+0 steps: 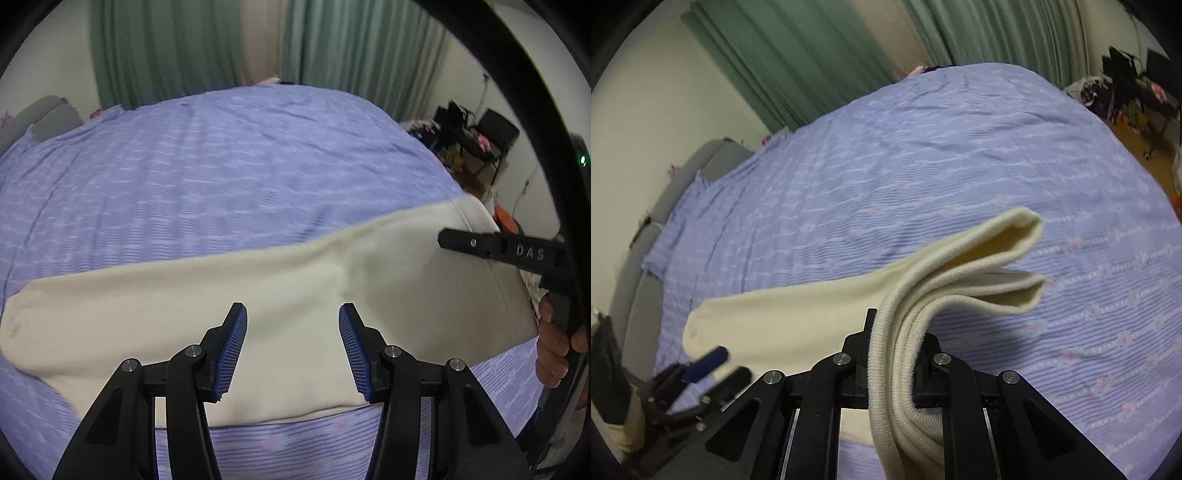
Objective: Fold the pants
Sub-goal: 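Fold the held edge over the trousers and open the right tool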
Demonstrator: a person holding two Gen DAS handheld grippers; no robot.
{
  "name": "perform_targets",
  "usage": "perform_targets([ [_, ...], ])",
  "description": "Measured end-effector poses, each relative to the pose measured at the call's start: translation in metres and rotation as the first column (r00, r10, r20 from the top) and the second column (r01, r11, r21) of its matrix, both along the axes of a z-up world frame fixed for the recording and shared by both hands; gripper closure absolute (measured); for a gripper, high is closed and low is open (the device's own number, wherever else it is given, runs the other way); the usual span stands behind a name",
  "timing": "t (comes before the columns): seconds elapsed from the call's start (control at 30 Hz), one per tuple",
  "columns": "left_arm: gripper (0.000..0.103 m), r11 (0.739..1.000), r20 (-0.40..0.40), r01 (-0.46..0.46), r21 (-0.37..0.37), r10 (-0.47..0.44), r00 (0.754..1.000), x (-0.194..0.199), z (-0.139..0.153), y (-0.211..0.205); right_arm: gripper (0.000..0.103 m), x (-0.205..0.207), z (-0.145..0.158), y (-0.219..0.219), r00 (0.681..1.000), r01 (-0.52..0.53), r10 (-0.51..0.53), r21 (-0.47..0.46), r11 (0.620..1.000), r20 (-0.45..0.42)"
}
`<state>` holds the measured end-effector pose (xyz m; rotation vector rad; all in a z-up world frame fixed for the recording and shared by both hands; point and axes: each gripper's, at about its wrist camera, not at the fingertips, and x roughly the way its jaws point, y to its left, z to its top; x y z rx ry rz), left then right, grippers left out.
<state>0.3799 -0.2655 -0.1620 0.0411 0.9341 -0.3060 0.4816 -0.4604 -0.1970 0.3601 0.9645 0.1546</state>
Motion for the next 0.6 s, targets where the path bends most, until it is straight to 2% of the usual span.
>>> perform_targets([
  [0.13,0.048,0.999,0.018,-0.04,0.018,0.04,0.999,0.005,0.018,0.074,0.089,0.003,0.018,0.049,0.999,-0.033,0.03,-0.068,0.997,-0.033],
  [0.23,0.048,0.997,0.011,-0.06,0.057,0.06,0.998,0.011,0.019,0.117,0.089,0.007,0.025,0.111,0.993,-0.101,0.089,-0.166,0.981,-0.077],
  [0.33,0.048,0.995,-0.01,-0.067,0.076,0.068,0.998,0.016,0.012,0.167,0.089,0.013,0.017,0.166,0.983,-0.161,0.137,-0.209,0.965,-0.124],
  [0.6,0.048,0.994,-0.084,-0.071,0.088,0.078,0.993,0.033,-0.027,0.261,0.089,0.032,-0.026,0.291,0.946,-0.263,0.21,-0.205,0.943,-0.249],
])
